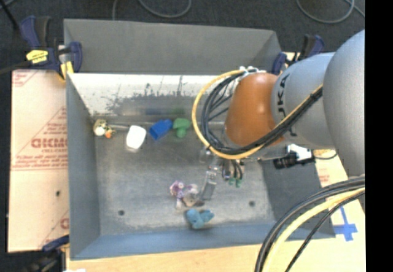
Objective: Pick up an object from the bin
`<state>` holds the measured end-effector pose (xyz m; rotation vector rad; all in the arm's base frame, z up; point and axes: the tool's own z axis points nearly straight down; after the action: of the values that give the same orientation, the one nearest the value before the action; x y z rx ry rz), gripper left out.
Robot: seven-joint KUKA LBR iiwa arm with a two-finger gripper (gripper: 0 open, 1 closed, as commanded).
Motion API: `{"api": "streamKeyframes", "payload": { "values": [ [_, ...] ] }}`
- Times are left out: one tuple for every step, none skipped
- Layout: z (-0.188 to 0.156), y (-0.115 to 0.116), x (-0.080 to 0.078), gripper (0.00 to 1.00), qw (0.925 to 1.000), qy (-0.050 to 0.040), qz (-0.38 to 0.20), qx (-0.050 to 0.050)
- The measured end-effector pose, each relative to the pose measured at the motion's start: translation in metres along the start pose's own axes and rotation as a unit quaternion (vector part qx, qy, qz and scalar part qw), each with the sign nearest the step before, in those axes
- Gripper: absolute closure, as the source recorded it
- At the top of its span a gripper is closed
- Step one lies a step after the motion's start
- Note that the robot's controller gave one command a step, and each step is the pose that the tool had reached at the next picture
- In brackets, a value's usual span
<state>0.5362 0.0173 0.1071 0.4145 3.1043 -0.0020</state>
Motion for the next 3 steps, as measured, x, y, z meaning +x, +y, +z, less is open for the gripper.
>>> {"api": "streamKeyframes", "payload": {
  "values": [
    [0.013, 0.012, 0.021, 0.00, 0.9973, 0.0002, -0.073, 0.000],
    [0.035, 0.028, 0.038, 1.00, 0.9998, -0.0010, 0.019, 0.000],
    [0.035, 0.028, 0.037, 1.00, 0.9998, -0.0012, 0.017, 0.000]
  ]
}}
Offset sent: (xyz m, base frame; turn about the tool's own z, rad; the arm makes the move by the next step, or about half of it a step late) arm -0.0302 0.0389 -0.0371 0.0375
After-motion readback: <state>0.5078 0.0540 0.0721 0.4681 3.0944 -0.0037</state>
